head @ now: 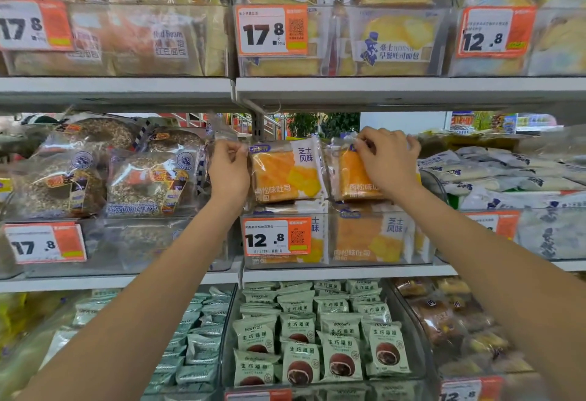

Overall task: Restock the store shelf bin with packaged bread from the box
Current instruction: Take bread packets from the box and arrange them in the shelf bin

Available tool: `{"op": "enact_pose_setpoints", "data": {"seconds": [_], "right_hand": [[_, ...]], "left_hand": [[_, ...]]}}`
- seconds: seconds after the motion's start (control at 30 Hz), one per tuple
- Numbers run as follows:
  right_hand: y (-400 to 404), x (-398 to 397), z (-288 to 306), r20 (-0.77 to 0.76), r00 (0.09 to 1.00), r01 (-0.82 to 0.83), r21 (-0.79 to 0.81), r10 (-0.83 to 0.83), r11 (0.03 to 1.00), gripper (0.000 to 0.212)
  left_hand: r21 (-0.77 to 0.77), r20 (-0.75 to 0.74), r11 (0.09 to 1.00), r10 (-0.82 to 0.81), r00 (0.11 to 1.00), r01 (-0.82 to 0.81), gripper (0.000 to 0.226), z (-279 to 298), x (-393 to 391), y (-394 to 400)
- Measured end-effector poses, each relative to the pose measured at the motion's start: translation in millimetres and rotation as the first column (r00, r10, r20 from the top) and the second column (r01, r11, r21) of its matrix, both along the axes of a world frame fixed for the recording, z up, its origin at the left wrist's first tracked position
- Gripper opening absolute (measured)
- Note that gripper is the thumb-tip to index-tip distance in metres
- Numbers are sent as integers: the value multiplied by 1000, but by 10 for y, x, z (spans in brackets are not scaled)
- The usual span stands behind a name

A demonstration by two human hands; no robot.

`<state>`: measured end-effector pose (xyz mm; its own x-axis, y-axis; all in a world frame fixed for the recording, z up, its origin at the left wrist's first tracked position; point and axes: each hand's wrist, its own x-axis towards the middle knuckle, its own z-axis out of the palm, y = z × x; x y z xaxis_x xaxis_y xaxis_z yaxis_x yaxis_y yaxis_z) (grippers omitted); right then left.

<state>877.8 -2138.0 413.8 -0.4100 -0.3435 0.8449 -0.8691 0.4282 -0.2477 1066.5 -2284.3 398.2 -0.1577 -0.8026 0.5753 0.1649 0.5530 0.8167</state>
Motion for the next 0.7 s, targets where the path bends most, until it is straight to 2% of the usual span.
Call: {"op": "enact_pose_setpoints", "data": {"seconds": [0.1,0.17,0.3,0.4,0.5,0.7], "right_hand": [[-5,5,-90,-16,1000,-25,106,27,994,23],[-12,17,-159,-19,999,-41,65,42,997,22],[-42,13,-253,-63,998,3,-29,-5,1000,24],[-57,48,-247,-30,998,52,-128,-56,990,26],[-97,52,-284,-55,994,81,-129,-89,988,26],[-159,40,-277,-107,988,88,-229,-115,970,22]], "left_hand": [[31,-13,999,-21,1000,21,8,16,-3,-34],[31,-12,999,-11,1000,12,8,14,1,-44],[-79,73,995,67,995,-61,7,-20,-37,42],[-93,51,986,143,988,-138,7,-9,-98,100],[-152,102,973,191,976,-175,6,-17,-181,122],[-188,89,891,435,896,-414,16,-41,-325,95]]}}
